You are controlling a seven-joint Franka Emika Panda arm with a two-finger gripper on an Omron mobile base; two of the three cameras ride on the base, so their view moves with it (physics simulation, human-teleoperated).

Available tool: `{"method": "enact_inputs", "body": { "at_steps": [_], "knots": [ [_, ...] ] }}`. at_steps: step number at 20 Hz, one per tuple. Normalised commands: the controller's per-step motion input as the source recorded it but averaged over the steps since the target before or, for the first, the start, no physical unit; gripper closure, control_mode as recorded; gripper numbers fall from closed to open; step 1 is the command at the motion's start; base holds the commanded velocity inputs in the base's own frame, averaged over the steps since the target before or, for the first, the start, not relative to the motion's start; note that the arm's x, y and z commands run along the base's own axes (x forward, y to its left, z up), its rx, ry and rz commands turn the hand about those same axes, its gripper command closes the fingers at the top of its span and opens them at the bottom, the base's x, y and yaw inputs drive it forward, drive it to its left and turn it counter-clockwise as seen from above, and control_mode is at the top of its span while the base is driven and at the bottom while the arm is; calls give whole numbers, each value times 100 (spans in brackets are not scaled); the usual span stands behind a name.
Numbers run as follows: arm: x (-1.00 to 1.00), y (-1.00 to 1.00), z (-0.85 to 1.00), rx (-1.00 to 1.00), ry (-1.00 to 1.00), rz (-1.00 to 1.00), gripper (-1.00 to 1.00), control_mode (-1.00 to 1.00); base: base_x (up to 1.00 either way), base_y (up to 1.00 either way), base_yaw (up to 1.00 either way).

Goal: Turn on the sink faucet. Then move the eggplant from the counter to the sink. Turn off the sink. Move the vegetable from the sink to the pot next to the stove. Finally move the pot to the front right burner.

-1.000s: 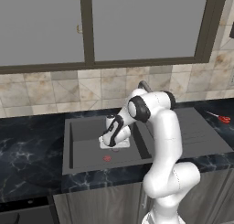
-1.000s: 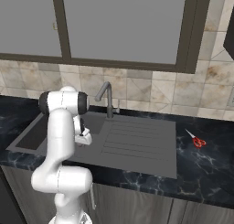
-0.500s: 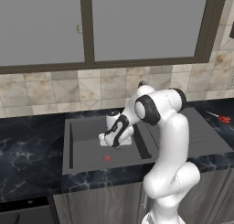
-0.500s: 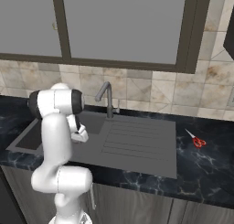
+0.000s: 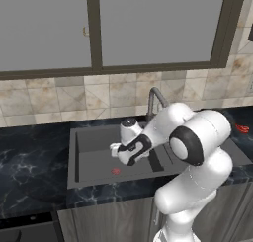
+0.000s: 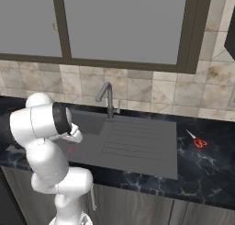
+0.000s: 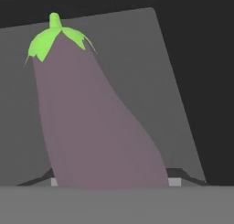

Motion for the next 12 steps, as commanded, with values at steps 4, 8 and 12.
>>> {"method": "enact_inputs", "body": {
  "at_steps": [4,8,12],
  "knots": [
    [-36,0,100,1,-3,0,100,-100,0,0,0],
    [-37,0,100,0,0,0,100,-100,0,0,0],
    [-37,0,95,0,0,0,100,-100,0,0,0]
  ]
}}
